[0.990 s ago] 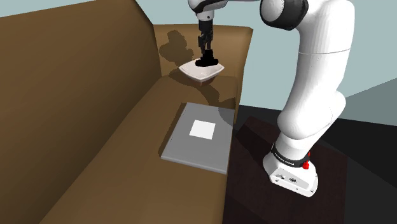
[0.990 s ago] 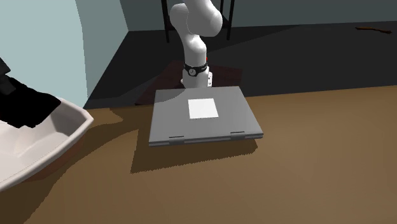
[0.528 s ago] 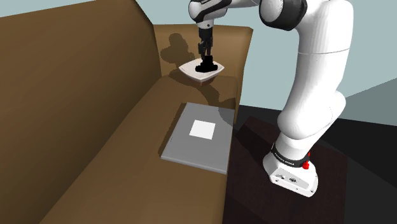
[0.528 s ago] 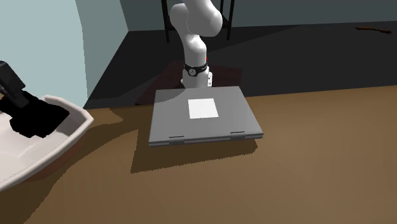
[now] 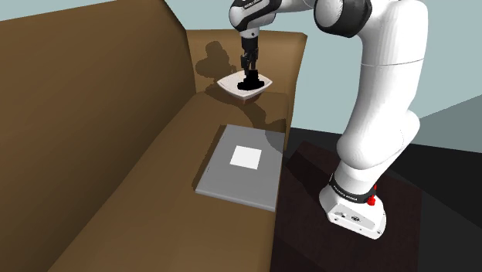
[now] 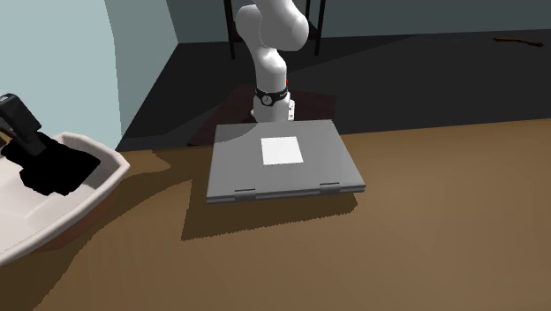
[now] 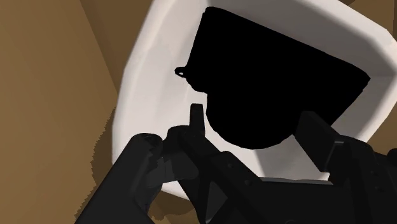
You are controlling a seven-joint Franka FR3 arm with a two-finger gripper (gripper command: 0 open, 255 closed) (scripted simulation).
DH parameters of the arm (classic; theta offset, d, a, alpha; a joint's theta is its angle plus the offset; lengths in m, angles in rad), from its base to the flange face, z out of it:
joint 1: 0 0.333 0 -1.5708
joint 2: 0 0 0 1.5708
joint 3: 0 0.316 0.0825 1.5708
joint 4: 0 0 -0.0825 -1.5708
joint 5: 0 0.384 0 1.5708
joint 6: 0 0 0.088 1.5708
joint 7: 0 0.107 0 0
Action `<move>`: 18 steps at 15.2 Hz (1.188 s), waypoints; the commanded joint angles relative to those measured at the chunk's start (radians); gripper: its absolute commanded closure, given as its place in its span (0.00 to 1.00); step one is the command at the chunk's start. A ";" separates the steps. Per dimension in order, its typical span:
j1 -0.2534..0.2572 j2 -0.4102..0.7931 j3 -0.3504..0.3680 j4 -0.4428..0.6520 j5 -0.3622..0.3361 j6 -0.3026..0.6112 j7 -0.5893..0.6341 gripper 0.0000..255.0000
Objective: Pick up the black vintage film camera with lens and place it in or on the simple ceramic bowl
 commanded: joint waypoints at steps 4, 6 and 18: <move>0.000 -0.001 0.000 0.000 0.000 0.000 0.000 0.00; 0.000 -0.001 0.000 0.000 0.000 0.000 0.000 0.00; 0.002 -0.018 0.001 0.102 0.000 -0.120 0.000 0.00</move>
